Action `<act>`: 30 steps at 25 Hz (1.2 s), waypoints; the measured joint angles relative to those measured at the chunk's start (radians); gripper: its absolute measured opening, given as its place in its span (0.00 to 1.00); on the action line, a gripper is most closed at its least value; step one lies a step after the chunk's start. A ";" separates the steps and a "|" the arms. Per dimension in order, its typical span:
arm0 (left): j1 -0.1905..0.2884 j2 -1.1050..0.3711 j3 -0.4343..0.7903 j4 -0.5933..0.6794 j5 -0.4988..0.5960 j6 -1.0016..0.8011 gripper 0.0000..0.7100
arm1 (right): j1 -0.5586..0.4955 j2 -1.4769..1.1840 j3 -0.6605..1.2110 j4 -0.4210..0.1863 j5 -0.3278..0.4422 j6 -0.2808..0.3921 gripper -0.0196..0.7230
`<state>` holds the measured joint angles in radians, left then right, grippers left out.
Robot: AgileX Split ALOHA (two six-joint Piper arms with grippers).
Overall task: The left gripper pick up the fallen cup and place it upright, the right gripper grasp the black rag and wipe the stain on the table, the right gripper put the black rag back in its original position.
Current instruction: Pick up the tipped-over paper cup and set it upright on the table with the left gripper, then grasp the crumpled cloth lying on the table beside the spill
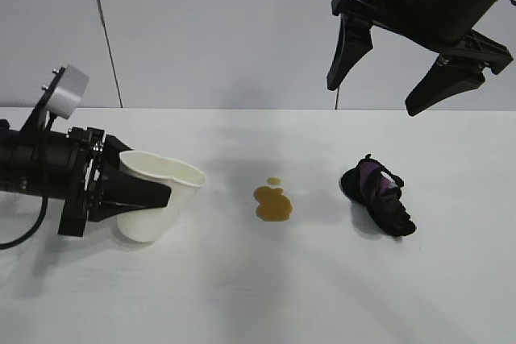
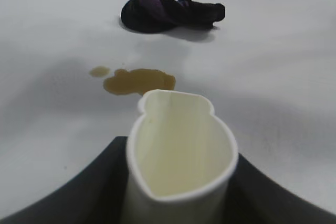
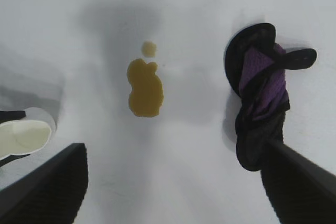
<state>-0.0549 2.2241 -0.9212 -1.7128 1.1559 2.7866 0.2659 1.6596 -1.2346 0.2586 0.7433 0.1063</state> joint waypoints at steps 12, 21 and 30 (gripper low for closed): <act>0.000 -0.048 0.000 -0.003 -0.011 -0.020 0.96 | 0.000 0.000 0.000 -0.001 0.024 0.000 0.86; -0.014 -0.331 0.001 0.067 -0.186 -0.786 0.98 | 0.000 0.000 0.000 -0.008 0.047 -0.002 0.86; -0.136 -0.565 -0.024 0.660 -0.503 -1.935 0.98 | 0.000 0.037 0.000 -0.120 0.046 0.068 0.86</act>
<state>-0.1913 1.6596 -0.9452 -1.0526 0.6531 0.8512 0.2659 1.6970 -1.2346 0.1382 0.7895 0.1742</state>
